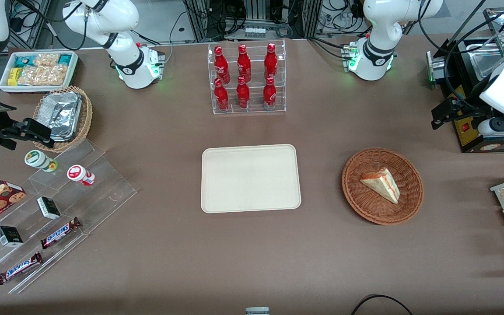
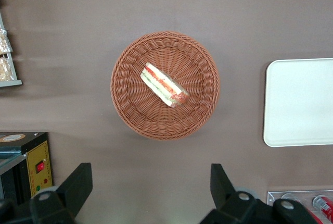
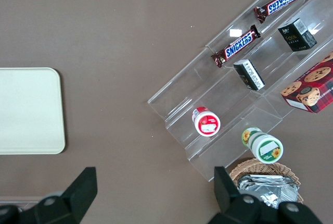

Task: Place sandwich from basket to tray
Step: 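Move the left gripper from rest toward the sandwich in the wicker basket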

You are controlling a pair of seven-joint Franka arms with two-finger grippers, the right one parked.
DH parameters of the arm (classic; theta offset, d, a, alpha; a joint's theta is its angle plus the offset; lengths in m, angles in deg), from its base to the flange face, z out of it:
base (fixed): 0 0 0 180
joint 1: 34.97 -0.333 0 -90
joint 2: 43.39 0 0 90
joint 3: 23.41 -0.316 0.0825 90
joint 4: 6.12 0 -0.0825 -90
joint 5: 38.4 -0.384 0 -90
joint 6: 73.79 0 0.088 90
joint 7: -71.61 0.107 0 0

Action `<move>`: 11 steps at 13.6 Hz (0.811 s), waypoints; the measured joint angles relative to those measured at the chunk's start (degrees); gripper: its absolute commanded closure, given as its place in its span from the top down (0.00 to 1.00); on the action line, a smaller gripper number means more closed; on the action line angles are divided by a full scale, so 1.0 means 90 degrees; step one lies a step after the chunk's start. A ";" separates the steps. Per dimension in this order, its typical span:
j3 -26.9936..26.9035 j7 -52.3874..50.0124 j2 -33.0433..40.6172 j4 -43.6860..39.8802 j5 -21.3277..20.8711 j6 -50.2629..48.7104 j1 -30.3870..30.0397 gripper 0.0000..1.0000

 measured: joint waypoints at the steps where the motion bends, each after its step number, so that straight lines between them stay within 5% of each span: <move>1: 0.0001 0.0001 -0.0005 0.0001 -0.0026 0.0002 0.0000 1.00; 11: 0.0079 -0.0026 -0.0565 0.0567 -0.0323 0.0982 0.0000 1.00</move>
